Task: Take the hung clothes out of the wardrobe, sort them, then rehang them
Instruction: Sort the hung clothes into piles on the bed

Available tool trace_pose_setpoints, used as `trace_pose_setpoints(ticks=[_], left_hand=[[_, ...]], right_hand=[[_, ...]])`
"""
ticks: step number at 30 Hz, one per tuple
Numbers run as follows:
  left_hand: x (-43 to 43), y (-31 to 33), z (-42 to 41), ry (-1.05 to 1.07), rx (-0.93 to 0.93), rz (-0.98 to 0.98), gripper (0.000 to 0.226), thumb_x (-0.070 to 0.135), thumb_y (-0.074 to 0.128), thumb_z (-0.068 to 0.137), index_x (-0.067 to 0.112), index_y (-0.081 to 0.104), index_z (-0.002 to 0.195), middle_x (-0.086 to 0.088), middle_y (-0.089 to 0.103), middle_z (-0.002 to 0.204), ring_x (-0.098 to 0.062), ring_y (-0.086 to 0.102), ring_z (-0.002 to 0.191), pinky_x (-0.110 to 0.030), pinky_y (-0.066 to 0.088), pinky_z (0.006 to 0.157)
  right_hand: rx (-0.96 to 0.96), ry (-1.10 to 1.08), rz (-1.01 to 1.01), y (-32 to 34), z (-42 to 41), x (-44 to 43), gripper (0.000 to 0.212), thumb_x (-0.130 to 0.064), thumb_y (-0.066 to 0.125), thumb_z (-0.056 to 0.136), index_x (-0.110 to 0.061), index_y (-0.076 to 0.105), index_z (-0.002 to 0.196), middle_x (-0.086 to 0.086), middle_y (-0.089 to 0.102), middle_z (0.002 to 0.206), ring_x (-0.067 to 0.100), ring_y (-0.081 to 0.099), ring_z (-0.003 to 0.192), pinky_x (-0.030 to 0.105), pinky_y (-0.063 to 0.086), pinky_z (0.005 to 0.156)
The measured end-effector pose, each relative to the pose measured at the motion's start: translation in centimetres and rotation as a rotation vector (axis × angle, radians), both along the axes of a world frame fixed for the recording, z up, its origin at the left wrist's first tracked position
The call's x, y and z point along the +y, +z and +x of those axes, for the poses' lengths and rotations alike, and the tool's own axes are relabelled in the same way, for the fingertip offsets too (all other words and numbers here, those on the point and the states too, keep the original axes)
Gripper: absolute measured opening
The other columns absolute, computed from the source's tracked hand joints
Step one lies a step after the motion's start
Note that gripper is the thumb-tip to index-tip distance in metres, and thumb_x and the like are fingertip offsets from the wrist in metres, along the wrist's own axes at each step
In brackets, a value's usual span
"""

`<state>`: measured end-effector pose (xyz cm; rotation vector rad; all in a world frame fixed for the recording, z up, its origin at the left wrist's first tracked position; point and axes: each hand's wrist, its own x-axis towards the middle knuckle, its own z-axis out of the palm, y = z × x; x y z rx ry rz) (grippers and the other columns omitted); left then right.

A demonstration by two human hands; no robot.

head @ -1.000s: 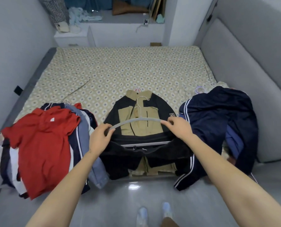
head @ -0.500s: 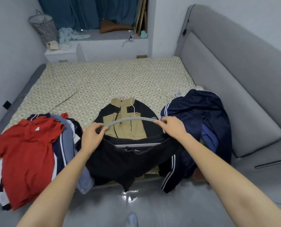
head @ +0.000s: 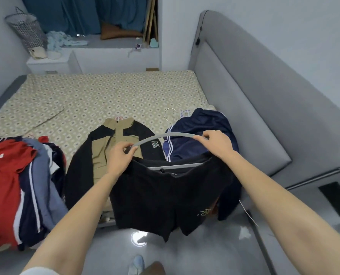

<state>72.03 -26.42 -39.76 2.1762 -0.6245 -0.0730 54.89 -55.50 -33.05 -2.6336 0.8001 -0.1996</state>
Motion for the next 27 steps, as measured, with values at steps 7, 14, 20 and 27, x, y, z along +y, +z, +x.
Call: trace_pose_setpoints(ticks=[7,14,20,27], left_hand=[[-8.8,-1.0,-1.3,-0.044,0.077,-0.061,0.012,0.029,0.069,0.091,0.019,0.073,0.094,0.002,0.069,0.091,-0.012,0.059,0.085,-0.03,0.045,0.076],[-18.8,-1.7,2.1,-0.096,0.108,-0.108,0.012,0.035,0.069,0.09,0.024,0.072,0.087,0.006,0.067,0.083,-0.014,0.061,0.081,-0.038,0.049,0.077],[-24.9,-2.7,7.0,-0.124,0.151,-0.083,0.013,0.039,0.066,0.091,0.029,0.07,0.083,0.009,0.067,0.079,-0.009,0.061,0.074,-0.033,0.047,0.071],[-28.8,-5.4,12.4,-0.093,0.227,-0.051,0.015,0.034,0.068,0.091,0.02,0.073,0.089,0.006,0.067,0.08,-0.013,0.059,0.074,-0.033,0.047,0.071]], right_hand=[[0.058,-0.086,-0.038,0.9,-2.1,-7.6,0.062,-0.067,0.052,0.086,-0.009,0.052,0.067,0.0,0.055,0.063,0.021,0.053,0.064,0.032,0.036,0.055],[0.059,-0.117,-0.099,2.9,0.2,-16.3,0.06,-0.065,0.056,0.086,-0.017,0.037,0.055,-0.001,0.044,0.055,0.023,0.045,0.059,0.033,0.028,0.048],[0.098,-0.139,-0.125,2.2,4.7,-21.8,0.063,-0.068,0.051,0.086,-0.013,0.036,0.059,0.005,0.045,0.057,0.025,0.042,0.056,0.035,0.033,0.052],[0.111,-0.107,-0.077,-0.1,10.2,-25.6,0.065,-0.072,0.048,0.084,-0.014,0.037,0.057,0.002,0.043,0.054,0.025,0.042,0.055,0.033,0.023,0.047]])
